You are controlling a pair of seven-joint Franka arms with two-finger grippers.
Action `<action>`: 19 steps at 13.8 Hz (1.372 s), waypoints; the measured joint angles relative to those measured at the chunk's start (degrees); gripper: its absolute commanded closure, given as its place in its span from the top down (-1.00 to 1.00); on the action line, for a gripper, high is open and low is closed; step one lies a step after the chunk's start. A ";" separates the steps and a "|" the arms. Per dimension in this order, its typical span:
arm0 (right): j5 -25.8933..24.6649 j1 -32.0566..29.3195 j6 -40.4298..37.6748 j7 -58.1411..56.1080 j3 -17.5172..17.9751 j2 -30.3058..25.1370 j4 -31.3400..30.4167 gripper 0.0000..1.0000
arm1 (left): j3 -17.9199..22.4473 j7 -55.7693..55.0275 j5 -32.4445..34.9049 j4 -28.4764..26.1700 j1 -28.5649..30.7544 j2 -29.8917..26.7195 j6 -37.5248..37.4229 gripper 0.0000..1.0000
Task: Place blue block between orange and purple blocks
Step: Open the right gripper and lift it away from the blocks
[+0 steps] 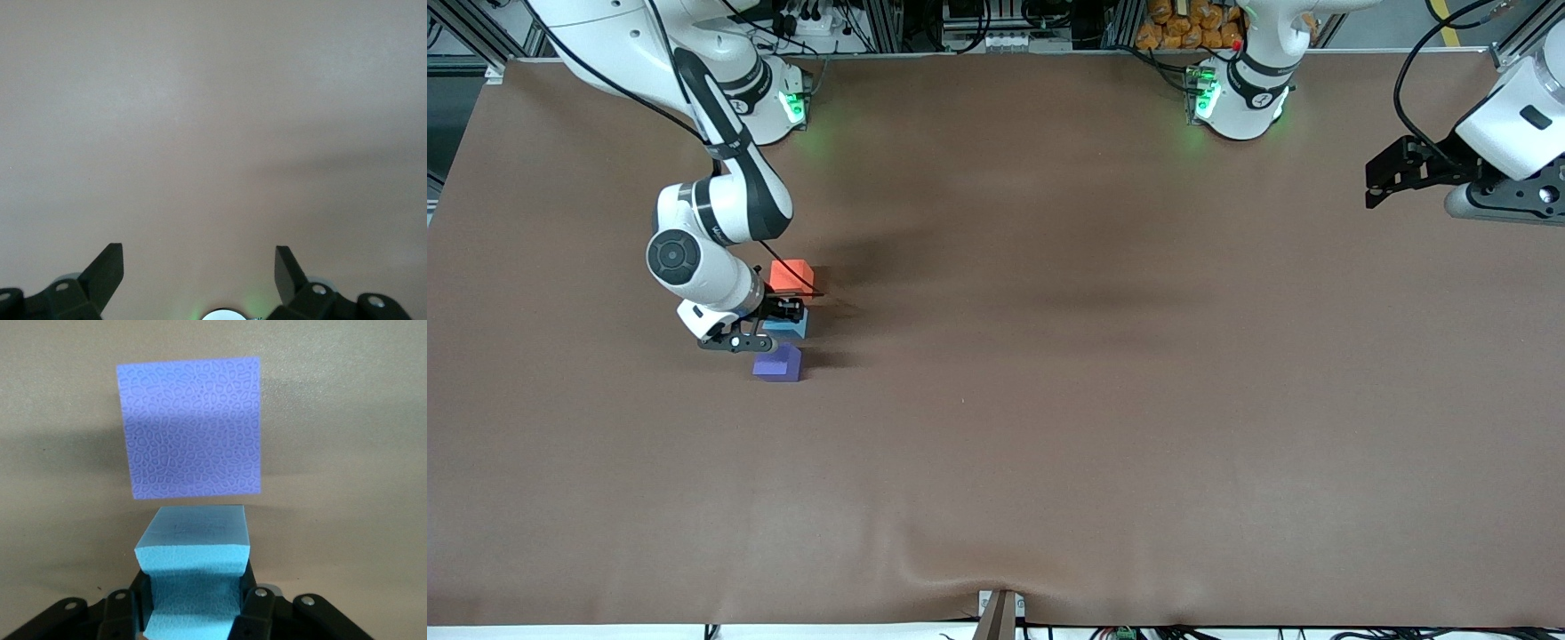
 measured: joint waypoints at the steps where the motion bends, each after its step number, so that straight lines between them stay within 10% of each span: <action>1: 0.00 0.00 0.00 0.00 0.00 0.08 0.00 1.00 | 0.07 0.00 0.00 0.09 0.02 0.00 0.00 1.00; 6: 0.00 0.04 -6.59 0.00 0.16 0.39 3.76 1.00 | 0.42 0.00 0.00 0.84 0.10 -0.01 -0.06 1.00; 19: -0.31 -7.47 -61.49 -0.53 -1.45 -1.75 58.34 1.00 | 0.05 0.00 0.00 0.84 0.05 0.01 -2.21 1.00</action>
